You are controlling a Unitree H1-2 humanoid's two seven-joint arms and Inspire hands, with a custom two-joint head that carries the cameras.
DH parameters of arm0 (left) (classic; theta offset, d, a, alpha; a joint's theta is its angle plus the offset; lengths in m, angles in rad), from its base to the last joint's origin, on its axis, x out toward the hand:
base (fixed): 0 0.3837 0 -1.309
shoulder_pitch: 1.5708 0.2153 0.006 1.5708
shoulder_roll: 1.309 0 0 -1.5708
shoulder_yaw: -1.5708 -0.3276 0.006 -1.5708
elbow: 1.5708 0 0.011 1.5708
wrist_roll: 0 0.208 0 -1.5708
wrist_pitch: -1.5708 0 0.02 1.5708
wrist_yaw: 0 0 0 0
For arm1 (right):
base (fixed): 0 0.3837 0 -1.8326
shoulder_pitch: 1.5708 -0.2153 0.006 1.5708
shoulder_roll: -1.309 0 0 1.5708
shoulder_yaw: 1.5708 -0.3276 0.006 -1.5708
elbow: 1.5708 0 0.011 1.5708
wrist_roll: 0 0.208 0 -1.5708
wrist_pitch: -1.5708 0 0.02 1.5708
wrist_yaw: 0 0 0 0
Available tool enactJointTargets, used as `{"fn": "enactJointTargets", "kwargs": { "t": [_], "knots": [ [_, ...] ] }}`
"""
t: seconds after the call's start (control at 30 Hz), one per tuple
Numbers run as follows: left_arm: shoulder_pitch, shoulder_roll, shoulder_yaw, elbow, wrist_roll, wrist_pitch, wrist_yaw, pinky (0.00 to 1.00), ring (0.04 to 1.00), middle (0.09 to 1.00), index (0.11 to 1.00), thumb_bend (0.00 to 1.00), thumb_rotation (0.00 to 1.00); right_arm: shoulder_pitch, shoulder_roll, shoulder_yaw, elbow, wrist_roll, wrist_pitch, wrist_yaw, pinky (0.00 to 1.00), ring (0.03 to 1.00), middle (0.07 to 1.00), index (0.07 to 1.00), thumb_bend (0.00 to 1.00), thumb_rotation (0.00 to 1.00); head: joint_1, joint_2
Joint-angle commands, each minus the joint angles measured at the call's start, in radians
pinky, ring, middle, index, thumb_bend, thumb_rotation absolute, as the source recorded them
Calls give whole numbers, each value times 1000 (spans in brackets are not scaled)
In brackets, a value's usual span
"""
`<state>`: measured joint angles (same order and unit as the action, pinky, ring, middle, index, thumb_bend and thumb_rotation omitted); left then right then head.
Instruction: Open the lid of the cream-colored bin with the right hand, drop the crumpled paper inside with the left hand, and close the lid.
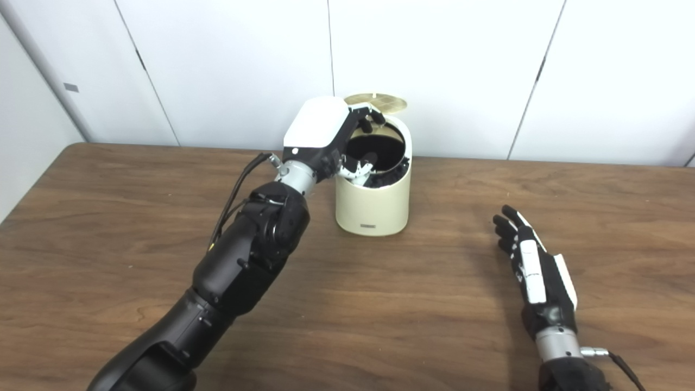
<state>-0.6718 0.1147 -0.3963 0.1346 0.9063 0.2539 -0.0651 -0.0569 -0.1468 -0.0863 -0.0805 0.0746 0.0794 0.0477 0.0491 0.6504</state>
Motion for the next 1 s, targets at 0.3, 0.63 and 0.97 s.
{"fn": "enactJointTargets", "kwargs": {
  "t": [0.3,0.63,0.97],
  "knots": [
    [-32,-10,-11,-13,-9,-33,19,641,722,741,691,893,0,-17,-7,4,-14,-17,-9,2,943,895,862,877,504,1000,-1,3],
    [7,-58,34,-31,-36,-72,188,311,442,559,474,469,0,-14,-17,1,-12,-18,-5,5,965,899,859,877,514,1000,6,6],
    [33,-82,61,-104,-59,-70,220,301,411,528,513,470,0,-12,-20,-6,-16,4,8,12,976,914,863,894,512,1000,16,9]
  ]
}}
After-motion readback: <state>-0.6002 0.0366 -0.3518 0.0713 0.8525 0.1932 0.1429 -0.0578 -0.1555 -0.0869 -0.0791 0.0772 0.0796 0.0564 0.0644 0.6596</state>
